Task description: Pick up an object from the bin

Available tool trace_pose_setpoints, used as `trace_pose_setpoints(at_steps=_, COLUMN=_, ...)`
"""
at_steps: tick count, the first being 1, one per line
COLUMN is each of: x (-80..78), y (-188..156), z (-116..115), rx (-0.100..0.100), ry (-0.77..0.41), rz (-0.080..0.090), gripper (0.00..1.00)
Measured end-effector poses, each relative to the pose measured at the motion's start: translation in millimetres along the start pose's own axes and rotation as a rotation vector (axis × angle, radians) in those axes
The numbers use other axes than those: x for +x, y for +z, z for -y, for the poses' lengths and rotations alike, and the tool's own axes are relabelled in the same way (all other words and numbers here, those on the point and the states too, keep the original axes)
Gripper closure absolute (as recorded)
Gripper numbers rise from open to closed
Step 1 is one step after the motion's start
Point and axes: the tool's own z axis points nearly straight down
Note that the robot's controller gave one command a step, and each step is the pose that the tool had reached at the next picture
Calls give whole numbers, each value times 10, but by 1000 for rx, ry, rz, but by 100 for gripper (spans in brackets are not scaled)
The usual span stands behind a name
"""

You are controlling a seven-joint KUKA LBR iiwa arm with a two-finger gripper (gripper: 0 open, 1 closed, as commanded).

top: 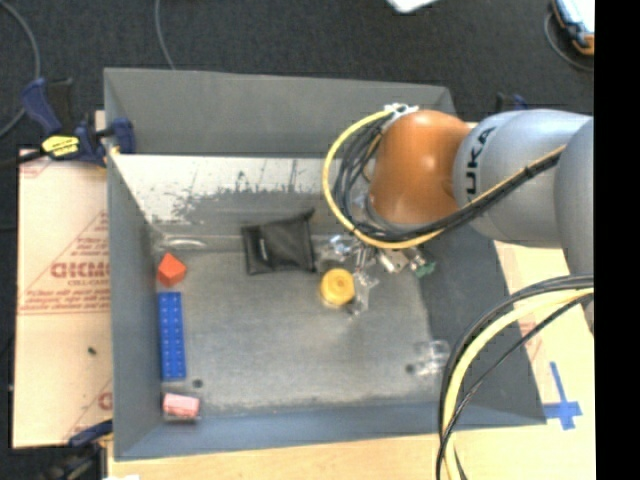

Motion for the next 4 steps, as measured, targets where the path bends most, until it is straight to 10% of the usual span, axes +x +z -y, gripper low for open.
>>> trace_pose_setpoints(at_steps=3, x=-112, y=-17, z=214, rx=5, ry=-8, rz=8, gripper=100)
trace_pose_setpoints(at_steps=4, x=-76, y=-261, z=-141, rx=6, ry=-204, rz=9, gripper=100)
